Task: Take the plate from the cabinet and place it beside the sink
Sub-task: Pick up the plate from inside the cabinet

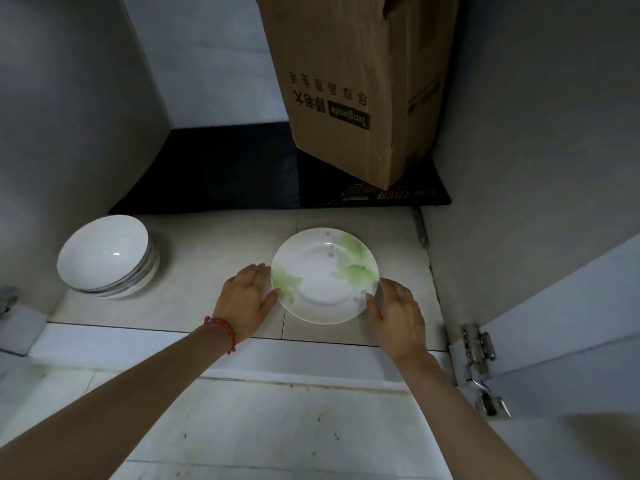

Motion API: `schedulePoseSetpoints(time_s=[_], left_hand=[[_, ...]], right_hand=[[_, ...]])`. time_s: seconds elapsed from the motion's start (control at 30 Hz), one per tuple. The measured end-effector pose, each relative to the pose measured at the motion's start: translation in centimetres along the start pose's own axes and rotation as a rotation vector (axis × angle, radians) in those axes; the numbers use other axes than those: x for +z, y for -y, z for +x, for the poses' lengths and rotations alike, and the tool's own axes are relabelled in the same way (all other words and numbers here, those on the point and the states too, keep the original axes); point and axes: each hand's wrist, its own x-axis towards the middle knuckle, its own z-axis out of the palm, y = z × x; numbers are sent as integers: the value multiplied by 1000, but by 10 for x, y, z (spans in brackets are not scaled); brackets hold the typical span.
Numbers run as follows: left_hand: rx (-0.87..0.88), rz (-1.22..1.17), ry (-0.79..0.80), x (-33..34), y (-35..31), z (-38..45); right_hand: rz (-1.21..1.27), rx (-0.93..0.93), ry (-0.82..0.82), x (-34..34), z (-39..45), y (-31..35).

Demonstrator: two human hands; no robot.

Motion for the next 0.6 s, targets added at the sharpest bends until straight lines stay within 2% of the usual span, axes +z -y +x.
schedulePoseSetpoints(time_s=[0.17, 0.6], left_hand=[[-56, -49, 27, 17, 0, 12], [-205, -201, -41, 36, -2, 30]], right_hand=[[90, 109, -7, 16, 14, -10], [43, 154, -42, 30, 41, -5]])
